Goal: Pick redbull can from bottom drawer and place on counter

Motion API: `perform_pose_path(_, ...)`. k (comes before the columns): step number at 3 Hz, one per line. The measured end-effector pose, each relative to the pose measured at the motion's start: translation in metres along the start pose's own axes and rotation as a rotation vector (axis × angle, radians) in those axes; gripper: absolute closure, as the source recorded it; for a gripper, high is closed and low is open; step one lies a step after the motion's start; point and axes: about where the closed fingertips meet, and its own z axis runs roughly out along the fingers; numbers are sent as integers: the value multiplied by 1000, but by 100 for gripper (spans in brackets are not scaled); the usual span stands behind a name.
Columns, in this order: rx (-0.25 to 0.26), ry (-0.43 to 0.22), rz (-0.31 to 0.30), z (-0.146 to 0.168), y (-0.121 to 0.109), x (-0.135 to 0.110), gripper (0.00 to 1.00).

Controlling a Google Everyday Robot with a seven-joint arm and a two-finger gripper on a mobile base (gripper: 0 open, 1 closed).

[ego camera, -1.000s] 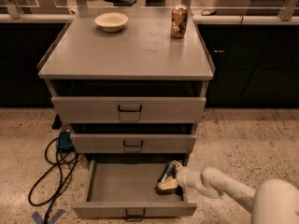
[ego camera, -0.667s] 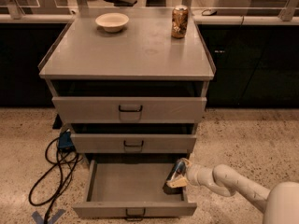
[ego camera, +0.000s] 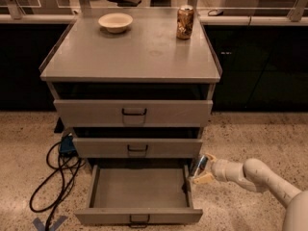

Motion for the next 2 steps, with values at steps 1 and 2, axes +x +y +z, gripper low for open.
perform_pose_path(1,7,-21,-27,-45,-24,-15,100)
perform_pose_path(2,35,-45,-37,-93,-45,-26,100)
